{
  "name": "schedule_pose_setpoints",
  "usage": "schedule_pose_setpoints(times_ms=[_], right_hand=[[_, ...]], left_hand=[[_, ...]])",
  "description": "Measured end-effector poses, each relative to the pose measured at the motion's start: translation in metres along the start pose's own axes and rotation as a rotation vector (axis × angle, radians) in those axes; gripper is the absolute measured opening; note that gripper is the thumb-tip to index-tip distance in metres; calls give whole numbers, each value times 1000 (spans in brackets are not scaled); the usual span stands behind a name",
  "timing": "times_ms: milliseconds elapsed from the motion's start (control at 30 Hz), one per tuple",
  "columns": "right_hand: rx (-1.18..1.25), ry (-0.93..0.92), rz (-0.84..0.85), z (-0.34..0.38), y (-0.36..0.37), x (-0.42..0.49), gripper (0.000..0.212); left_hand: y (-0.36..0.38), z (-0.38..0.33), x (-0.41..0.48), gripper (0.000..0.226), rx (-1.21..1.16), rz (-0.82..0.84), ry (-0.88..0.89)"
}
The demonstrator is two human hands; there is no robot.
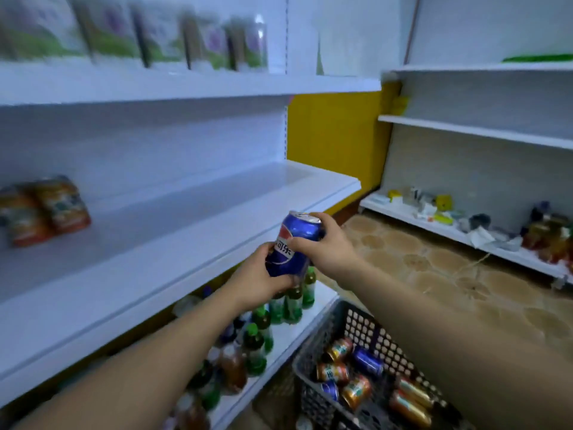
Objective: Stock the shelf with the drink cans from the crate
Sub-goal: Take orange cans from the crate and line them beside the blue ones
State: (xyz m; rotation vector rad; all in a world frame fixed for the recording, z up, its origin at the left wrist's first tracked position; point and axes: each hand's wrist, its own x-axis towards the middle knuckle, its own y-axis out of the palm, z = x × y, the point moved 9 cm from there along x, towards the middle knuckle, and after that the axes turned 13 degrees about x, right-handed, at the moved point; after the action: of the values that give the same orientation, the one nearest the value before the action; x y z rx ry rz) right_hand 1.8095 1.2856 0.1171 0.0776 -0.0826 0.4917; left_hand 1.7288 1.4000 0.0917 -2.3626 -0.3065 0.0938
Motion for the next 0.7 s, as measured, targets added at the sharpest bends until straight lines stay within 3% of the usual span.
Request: schedule_pose_setpoints(times_ms=[200, 433, 700], right_hand=[[-12, -97, 224, 57, 149, -12, 51], [-59, -61, 484, 44, 299, -48, 58], [-79, -60, 700, 31, 430, -87, 60]], left_hand=[[-143, 77, -89, 82, 329, -186, -237], [-241, 212, -235, 78, 652, -101, -640], [-302, 278, -360, 74, 769, -125, -898]])
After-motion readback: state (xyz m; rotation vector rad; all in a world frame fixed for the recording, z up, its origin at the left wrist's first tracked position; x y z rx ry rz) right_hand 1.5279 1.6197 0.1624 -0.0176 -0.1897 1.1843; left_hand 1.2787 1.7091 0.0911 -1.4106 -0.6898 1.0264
